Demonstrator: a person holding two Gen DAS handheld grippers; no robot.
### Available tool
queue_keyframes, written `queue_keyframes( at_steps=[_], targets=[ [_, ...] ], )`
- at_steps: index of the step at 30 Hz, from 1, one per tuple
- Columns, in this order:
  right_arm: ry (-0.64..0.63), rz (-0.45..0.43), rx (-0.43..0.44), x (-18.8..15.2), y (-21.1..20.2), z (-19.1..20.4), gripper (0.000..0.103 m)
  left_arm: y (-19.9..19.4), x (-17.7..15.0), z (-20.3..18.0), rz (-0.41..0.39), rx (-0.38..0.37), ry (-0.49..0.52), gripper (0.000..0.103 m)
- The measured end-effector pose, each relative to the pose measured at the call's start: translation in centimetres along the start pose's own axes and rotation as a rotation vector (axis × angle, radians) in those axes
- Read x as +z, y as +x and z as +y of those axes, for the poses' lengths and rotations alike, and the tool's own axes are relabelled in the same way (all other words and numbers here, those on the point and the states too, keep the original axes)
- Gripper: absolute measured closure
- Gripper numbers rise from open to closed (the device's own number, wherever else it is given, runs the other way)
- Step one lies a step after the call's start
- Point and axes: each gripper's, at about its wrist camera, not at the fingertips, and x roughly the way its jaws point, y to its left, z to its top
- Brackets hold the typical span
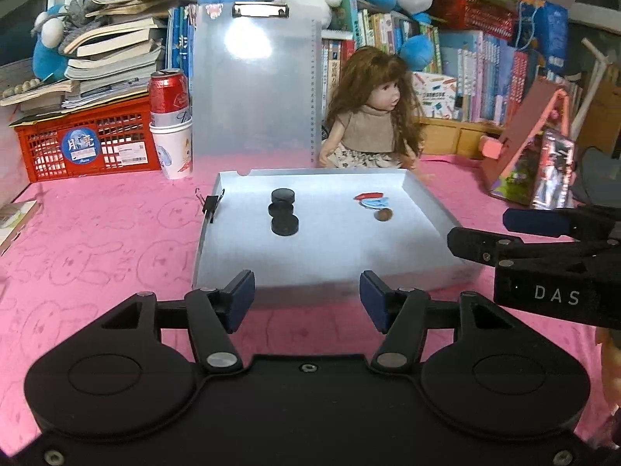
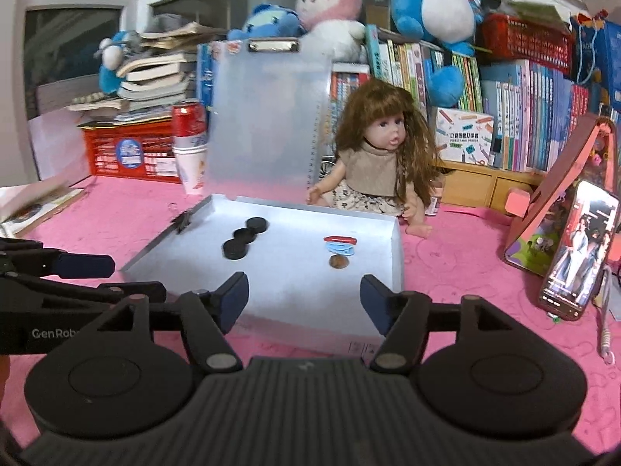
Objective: Organize rigid objects
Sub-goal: 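Withdraw both tools from the tray toward the remaining loose items, then grasp the black binder clip with the left tool while the right tool grasps another brown nut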
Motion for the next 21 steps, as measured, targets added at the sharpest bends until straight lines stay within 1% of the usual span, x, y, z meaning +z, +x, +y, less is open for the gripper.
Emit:
queue_keyframes(
  at_steps=[3, 8, 12, 16, 21],
  targets=[
    [-0.017, -0.02, 0.014, -0.8, -1.8, 0.6, 0.026, -2.0, -1.1, -0.1, -0.011, -0.017, 0.011, 0.042],
    [-0.062, -0.029, 0.03, -2.6, -3.5, 1.3, 0.024, -4.3, -3.8, -0.2, -0.035, -0.043, 0.032, 0.04],
    [-0.135, -0.009, 0.022, -4.9, -3.7, 2.0, 0.024, -4.5, -6.2, -0.3, -0.008, -0.062, 0.043, 0.04],
    [-0.146, 0.012, 0.03, -7.0, -4.0, 2.2, 0.024, -4.7, -8.3, 0.0, 0.026, -0.075, 0.03, 0.04],
    [-0.146, 0.016, 0.054, -9.0, -5.0, 2.3, 0.024, -5.5, -10.0, 0.3, 0.013, -0.08, 0.052, 0.04]
  ],
)
